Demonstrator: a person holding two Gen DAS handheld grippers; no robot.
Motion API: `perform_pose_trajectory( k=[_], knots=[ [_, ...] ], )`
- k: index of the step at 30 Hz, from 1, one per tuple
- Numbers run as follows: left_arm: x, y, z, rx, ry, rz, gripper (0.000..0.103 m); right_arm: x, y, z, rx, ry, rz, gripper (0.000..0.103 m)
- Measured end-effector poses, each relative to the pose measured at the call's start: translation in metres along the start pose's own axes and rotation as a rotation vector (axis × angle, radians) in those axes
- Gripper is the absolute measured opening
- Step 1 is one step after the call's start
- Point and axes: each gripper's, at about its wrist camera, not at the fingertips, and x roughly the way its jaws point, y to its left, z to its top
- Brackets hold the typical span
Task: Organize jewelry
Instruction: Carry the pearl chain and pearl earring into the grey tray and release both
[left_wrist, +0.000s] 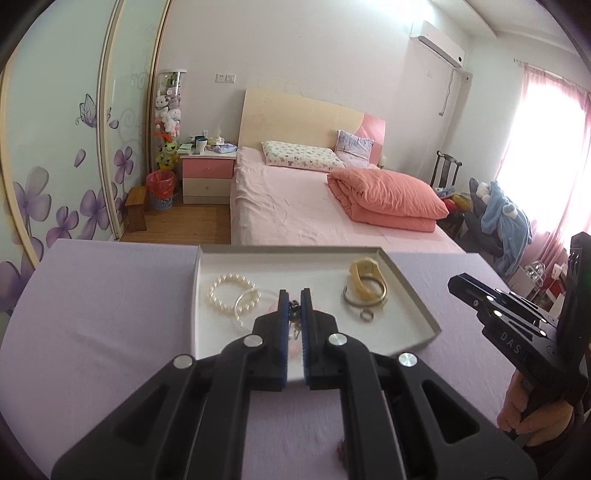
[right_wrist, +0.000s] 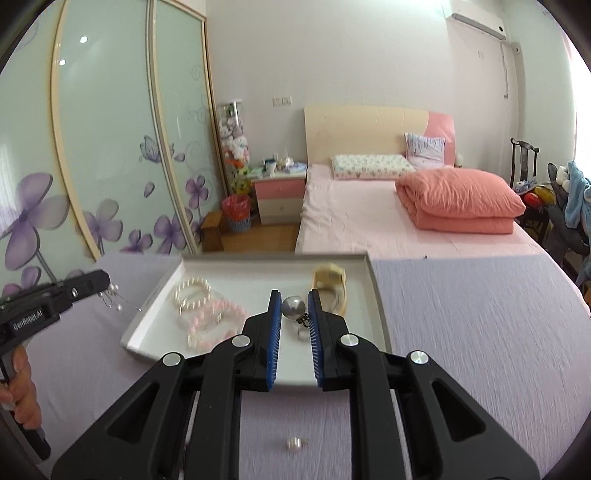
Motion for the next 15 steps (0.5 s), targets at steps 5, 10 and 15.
perform_pose_trajectory(
  k=[5, 10, 15],
  knots=[
    [0.024, -0.001, 0.016, 0.001, 0.0, 0.001, 0.006, 0.027, -0.004, 0.008, 0.011, 0.005, -0.016, 0.015],
    [0.051, 0.0, 0.022, -0.001, 0.023, 0.002, 0.006, 0.059, -0.012, -0.002, 0.018, 0.066, -0.048, 0.015],
    [0.073, 0.006, 0.02, -0.012, 0.05, 0.008, 0.006, 0.082, -0.017, -0.019, 0.021, 0.131, -0.058, 0.015]
  ],
)
